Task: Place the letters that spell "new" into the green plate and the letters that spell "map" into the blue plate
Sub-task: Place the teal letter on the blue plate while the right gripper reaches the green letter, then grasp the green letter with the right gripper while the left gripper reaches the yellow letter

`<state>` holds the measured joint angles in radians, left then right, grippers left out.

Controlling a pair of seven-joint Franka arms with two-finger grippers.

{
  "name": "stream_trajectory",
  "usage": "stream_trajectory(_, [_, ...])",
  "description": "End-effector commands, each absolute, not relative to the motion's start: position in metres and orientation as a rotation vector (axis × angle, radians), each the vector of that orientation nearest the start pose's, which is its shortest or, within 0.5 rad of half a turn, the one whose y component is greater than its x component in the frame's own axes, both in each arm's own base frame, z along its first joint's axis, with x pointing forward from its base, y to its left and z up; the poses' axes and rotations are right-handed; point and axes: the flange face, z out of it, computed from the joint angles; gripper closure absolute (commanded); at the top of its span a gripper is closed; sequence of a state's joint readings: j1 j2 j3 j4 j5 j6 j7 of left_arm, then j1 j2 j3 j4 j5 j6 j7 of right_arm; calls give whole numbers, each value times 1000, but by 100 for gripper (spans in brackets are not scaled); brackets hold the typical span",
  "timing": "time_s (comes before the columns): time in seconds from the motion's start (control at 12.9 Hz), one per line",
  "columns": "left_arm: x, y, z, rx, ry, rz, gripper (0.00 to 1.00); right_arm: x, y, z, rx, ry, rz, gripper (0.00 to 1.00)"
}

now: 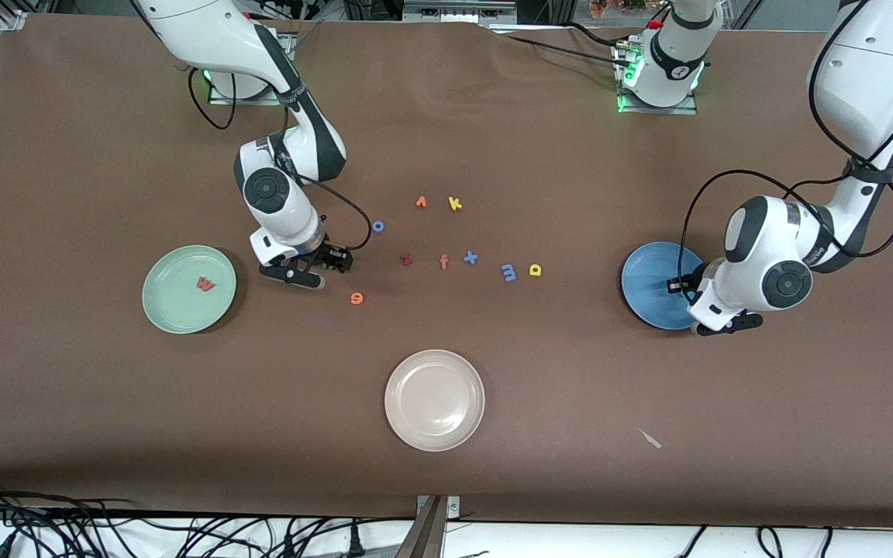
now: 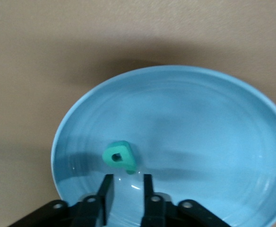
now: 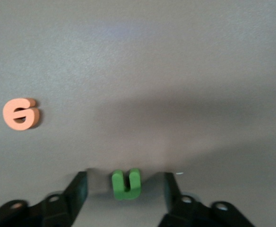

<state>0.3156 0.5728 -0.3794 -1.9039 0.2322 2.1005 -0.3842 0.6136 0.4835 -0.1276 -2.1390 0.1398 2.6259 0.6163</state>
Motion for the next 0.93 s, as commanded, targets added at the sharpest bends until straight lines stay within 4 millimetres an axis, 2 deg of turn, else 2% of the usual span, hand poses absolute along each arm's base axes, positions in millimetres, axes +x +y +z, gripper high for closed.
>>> stream_trajectory(0.0, [593, -57, 230, -3035, -283, 447, 0, 502, 265, 176, -3105, 373, -21, 69])
stream_trajectory(0.08, [591, -79, 240, -3031, -357, 428, 0, 503, 265, 177, -3105, 373, -23, 76])
stream_trajectory(0.23, [584, -131, 251, -3018, -524, 407, 0, 504, 265, 178, -3105, 374, -21, 98])
stream_trajectory(0.47, [573, -202, 253, -3047, -742, 348, 1, 517, 267, 198, -3117, 328, 10, 100])
stream_trajectory(0.62, [563, -253, 238, -3062, -902, 297, 6, 535, 252, 219, -3149, 270, 66, 100])
stream_trajectory(0.86, [553, -285, 218, -3061, -1043, 263, 7, 554, 210, 245, -3187, 92, 145, 100])
